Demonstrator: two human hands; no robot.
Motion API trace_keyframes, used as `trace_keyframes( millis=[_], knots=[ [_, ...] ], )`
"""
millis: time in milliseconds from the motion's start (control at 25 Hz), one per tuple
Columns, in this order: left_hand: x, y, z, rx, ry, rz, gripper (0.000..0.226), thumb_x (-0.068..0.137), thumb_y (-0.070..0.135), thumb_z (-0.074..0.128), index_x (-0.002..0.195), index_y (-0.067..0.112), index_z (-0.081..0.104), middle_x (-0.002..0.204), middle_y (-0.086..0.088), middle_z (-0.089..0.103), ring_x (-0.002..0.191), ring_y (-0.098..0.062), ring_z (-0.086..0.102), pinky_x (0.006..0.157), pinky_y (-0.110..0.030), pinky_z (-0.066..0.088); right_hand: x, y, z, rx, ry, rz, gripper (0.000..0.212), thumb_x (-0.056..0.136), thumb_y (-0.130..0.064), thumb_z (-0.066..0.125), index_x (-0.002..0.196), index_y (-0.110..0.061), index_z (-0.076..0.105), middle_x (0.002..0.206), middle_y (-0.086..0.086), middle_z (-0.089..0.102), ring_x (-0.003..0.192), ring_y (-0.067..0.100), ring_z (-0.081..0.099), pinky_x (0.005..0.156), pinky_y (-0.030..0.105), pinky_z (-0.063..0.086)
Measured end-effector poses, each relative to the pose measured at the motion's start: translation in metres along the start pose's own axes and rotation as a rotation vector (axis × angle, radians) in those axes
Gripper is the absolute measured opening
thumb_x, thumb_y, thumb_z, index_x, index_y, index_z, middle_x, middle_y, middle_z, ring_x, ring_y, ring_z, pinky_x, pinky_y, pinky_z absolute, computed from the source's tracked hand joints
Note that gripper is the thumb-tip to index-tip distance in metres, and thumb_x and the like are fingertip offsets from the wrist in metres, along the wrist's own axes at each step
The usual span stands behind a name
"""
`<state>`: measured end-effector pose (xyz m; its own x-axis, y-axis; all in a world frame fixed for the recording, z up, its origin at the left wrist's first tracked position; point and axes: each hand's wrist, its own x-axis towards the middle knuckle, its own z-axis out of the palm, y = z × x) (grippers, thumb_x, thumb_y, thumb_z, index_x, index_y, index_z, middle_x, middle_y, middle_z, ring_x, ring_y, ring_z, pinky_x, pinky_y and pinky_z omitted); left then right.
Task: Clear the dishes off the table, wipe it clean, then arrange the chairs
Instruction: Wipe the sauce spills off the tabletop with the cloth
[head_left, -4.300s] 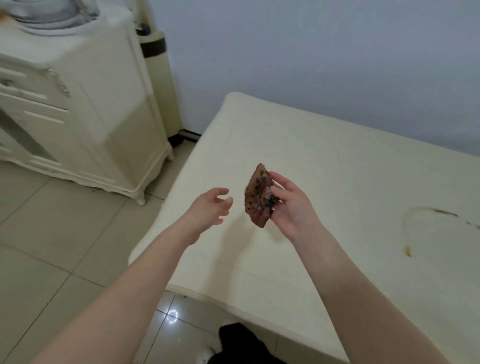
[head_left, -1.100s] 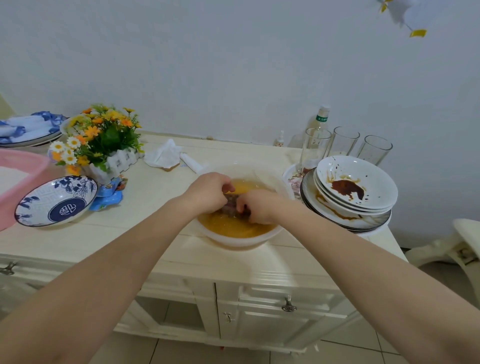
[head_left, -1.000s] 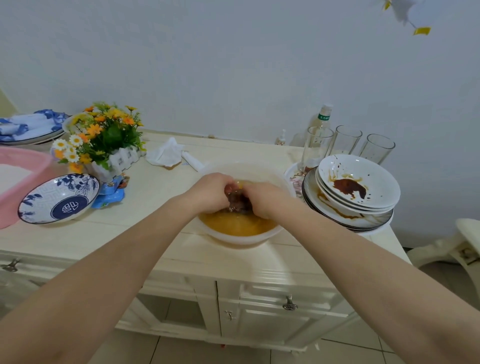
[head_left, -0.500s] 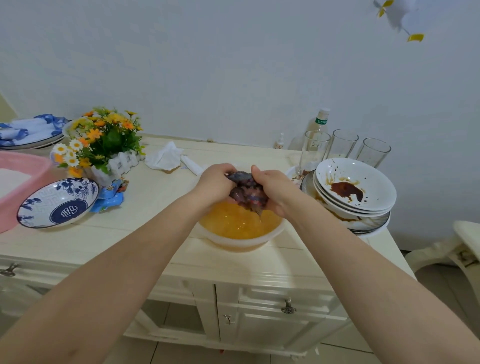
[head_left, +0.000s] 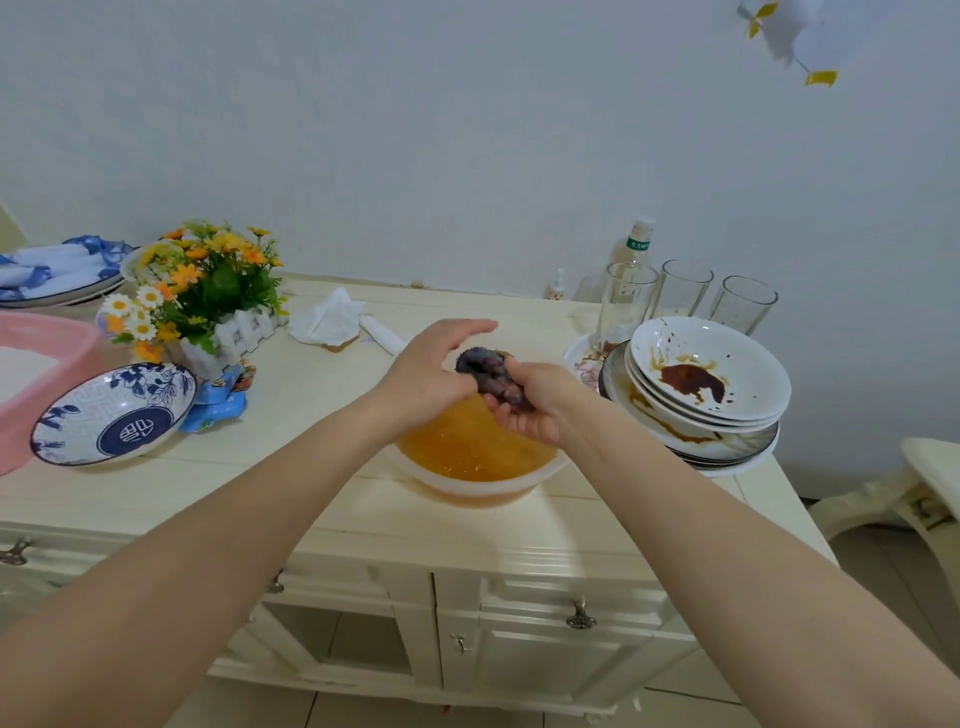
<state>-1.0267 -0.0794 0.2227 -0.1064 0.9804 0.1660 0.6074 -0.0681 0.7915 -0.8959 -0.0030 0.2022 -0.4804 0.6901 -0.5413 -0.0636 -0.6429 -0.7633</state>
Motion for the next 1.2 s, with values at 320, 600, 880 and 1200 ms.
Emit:
trace_keyframes(
  millis=[320,600,880,1200],
  knots=[
    [0.019,-0.016,0.013,0.998,-0.075,0.316,0.072,0.09,0.029,0.045,0.149,0.035,0.003,0.11,-0.006,0.047,0.09,-0.026,0.051,0.066,-0.038,0.046,-0.004,-0.004,0.021,-0.02,0.003,0.162,0.036,0.096,-0.026,0.035,0.062,-0.017,0.044,0.052,-0.001,0.032,0.035,0.006,0.021,0.03,0.012,0.015],
    [0.024,-0.018,0.014,0.59,-0.119,0.059,0.063,0.082,0.01,0.049,0.139,0.021,0.025,0.079,-0.001,0.061,0.074,-0.024,0.059,0.059,-0.037,0.047,-0.011,0.004,0.033,-0.698,0.21,-0.209,0.029,0.093,-0.017,0.033,0.067,-0.012,0.044,0.058,0.006,0.039,0.047,0.018,0.031,0.045,0.026,0.025],
    [0.022,-0.016,0.014,-0.061,-0.254,-0.21,0.025,0.068,-0.01,0.05,0.088,0.001,0.058,0.067,-0.016,0.055,0.054,-0.023,0.047,0.049,-0.032,0.034,-0.003,0.005,0.03,-1.367,0.283,-0.674,0.043,0.103,-0.023,0.025,0.071,-0.006,0.05,0.065,0.009,0.05,0.07,0.029,0.051,0.064,0.033,0.033],
    [0.021,-0.011,0.006,-0.463,-0.414,-0.404,0.031,0.075,-0.022,0.049,0.076,0.009,0.05,0.051,0.001,0.037,0.041,-0.01,0.029,0.038,-0.022,0.024,-0.006,-0.003,0.028,-1.614,0.3,-0.866,0.049,0.103,-0.033,0.025,0.059,-0.017,0.04,0.061,0.005,0.051,0.064,0.025,0.051,0.066,0.037,0.04]
  ],
)
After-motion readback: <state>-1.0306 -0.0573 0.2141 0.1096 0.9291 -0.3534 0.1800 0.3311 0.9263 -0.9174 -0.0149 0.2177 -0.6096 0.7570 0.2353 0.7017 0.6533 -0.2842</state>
